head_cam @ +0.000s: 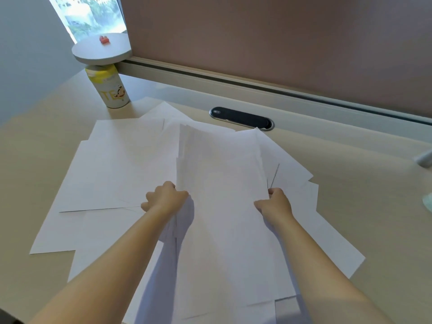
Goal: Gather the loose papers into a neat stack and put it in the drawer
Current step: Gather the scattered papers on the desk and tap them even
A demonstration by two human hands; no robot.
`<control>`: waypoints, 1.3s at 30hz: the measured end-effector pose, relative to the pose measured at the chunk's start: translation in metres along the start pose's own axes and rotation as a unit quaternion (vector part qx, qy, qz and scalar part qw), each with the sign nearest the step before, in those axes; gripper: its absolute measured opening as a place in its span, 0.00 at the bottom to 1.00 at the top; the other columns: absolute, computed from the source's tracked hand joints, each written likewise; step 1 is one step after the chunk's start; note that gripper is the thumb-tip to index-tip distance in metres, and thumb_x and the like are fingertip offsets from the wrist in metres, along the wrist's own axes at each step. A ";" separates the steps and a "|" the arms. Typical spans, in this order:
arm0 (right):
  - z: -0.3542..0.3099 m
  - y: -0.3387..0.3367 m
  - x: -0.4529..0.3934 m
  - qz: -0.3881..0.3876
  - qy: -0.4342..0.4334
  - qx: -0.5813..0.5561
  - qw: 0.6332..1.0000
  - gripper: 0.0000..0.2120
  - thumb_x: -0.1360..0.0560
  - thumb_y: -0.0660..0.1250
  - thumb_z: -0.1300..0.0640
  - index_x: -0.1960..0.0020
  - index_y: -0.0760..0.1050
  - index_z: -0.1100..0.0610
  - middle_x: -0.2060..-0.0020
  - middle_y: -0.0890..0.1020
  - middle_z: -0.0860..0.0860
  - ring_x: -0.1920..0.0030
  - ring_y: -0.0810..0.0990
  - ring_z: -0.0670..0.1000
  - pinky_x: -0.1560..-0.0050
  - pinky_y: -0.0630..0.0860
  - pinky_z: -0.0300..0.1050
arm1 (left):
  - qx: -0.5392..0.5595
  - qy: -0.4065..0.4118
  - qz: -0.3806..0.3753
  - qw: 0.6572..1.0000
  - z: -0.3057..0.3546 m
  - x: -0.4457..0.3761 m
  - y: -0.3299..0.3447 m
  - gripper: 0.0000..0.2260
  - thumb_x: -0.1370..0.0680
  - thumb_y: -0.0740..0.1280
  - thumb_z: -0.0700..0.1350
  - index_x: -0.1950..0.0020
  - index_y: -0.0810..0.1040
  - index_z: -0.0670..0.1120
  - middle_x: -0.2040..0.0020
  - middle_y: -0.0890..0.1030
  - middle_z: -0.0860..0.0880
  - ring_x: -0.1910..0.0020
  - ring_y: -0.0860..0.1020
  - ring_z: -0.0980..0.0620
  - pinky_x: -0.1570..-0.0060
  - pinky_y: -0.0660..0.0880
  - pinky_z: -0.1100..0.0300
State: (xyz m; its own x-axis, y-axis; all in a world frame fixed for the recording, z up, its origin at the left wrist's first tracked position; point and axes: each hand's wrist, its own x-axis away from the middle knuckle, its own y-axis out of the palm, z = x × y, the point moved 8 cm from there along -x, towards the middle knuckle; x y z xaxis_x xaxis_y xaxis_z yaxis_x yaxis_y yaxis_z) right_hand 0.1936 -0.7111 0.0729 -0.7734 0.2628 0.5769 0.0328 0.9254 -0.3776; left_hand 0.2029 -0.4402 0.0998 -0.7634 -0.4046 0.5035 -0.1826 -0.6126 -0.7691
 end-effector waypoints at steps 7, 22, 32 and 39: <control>-0.012 -0.003 0.020 -0.039 0.024 -0.043 0.998 0.14 0.27 0.60 0.70 0.42 0.73 0.70 0.41 0.79 0.63 0.40 0.76 0.63 0.36 0.71 0.54 | 0.200 0.021 -0.184 0.962 -0.011 0.008 0.015 0.02 0.26 0.65 0.38 0.55 0.75 0.39 0.58 0.76 0.41 0.60 0.74 0.45 0.59 0.72 0.57; 0.002 -0.003 0.022 -0.014 0.039 -0.052 0.998 0.22 0.23 0.57 0.67 0.30 0.61 0.66 0.34 0.70 0.60 0.35 0.69 0.60 0.36 0.67 0.49 | 0.231 0.009 -0.229 0.946 -0.019 0.022 0.040 0.09 0.25 0.62 0.49 0.55 0.70 0.43 0.60 0.71 0.44 0.62 0.70 0.48 0.60 0.68 0.59; 0.035 -0.060 0.048 0.166 0.067 0.139 0.974 0.26 0.27 0.61 0.56 0.30 0.62 0.59 0.31 0.64 0.58 0.32 0.63 0.61 0.34 0.64 0.55 | 0.118 0.125 -0.025 0.985 -0.005 0.020 0.003 0.05 0.26 0.65 0.41 0.51 0.76 0.43 0.56 0.77 0.44 0.56 0.75 0.45 0.64 0.68 0.57; 0.055 -0.070 0.041 0.208 0.051 -0.145 0.966 0.34 0.31 0.68 0.61 0.28 0.60 0.60 0.31 0.68 0.58 0.33 0.70 0.60 0.39 0.73 0.56 | 0.041 0.180 -0.093 0.978 0.016 0.029 0.027 0.05 0.27 0.67 0.40 0.62 0.73 0.45 0.62 0.76 0.46 0.58 0.74 0.46 0.67 0.67 0.61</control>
State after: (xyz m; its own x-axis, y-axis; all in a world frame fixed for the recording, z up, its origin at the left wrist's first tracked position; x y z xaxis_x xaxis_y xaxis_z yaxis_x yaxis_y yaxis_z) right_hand 0.1248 -0.7797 0.0834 -0.5898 0.6399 0.4926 0.5149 0.7679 -0.3810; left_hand 0.1858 -0.4793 0.1004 -0.8931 -0.0252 0.4491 -0.2994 -0.7118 -0.6354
